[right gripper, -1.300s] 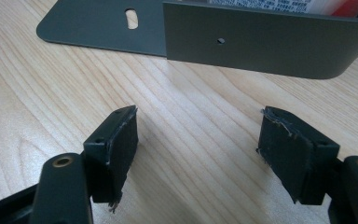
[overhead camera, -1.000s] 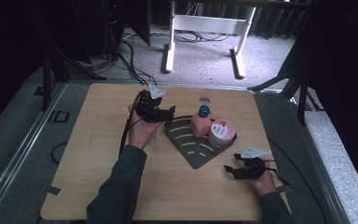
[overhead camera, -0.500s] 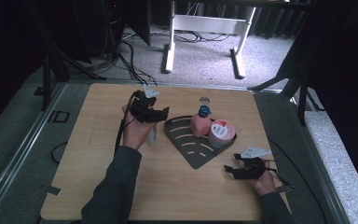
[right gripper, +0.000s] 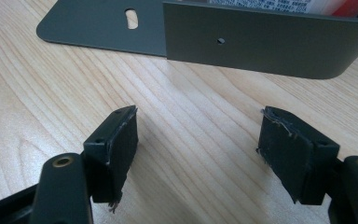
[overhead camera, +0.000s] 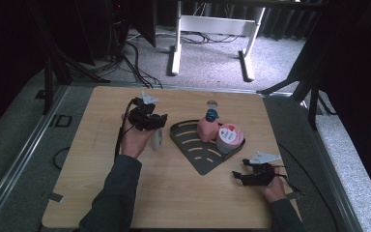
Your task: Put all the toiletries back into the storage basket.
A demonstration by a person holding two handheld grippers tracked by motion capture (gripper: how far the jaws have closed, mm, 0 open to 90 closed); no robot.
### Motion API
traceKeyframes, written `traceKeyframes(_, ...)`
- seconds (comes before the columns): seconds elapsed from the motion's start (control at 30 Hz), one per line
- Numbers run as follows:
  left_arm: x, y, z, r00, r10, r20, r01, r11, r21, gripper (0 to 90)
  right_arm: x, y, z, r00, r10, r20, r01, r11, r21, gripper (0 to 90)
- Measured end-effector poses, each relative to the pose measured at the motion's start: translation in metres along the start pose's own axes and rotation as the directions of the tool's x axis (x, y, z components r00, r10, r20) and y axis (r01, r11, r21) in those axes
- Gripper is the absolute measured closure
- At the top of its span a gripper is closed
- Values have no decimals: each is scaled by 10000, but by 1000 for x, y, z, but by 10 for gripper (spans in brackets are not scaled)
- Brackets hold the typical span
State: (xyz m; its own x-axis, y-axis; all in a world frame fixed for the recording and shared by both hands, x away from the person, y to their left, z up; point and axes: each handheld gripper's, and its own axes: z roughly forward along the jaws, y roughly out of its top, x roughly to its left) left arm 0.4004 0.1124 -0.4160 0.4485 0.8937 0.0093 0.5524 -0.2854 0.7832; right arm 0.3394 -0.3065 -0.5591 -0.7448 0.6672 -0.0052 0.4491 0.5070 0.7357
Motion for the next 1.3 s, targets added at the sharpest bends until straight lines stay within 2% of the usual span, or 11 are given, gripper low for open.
traceKeyframes(0.13,1,-3,0,9999,146,33,-147,9998,129,529,0,0,0,10000,4,-2,-4,10000,4,280)
traceKeyframes(0.2,1,-3,0,9998,148,103,-149,9998,121,548,0,0,0,10000,8,-3,-8,10000,3,280)
traceKeyframes(0.4,0,-2,-1,9990,427,135,-430,9988,249,560,0,0,0,10000,-1,0,1,10000,0,280)
traceKeyframes(0.57,1,0,-1,9969,667,409,-681,9971,334,566,0,0,0,10000,-3,0,3,10000,0,280)
traceKeyframes(0.67,2,2,-1,9932,1018,574,-1050,9928,568,568,0,0,0,10000,3,-2,-3,10000,2,280)
traceKeyframes(0.9,4,8,0,9851,1440,943,-1529,9837,950,571,0,0,0,10000,10,-4,-10,10000,8,280)
traceKeyframes(1.03,6,12,0,9751,1820,1263,-1977,9723,1251,571,0,0,0,10000,10,-4,-10,10000,3,280)
traceKeyframes(1.1,6,15,1,9701,2024,1342,-2215,9640,1472,571,0,0,0,10000,7,-4,-7,10000,1,280)
traceKeyframes(1.17,5,17,1,9680,2111,1360,-2318,9593,1615,571,0,0,0,10000,7,-3,-7,10000,2,280)
traceKeyframes(1.3,6,19,2,9672,2100,1427,-2340,9553,1806,567,0,0,0,10000,5,-3,-5,10000,2,280)
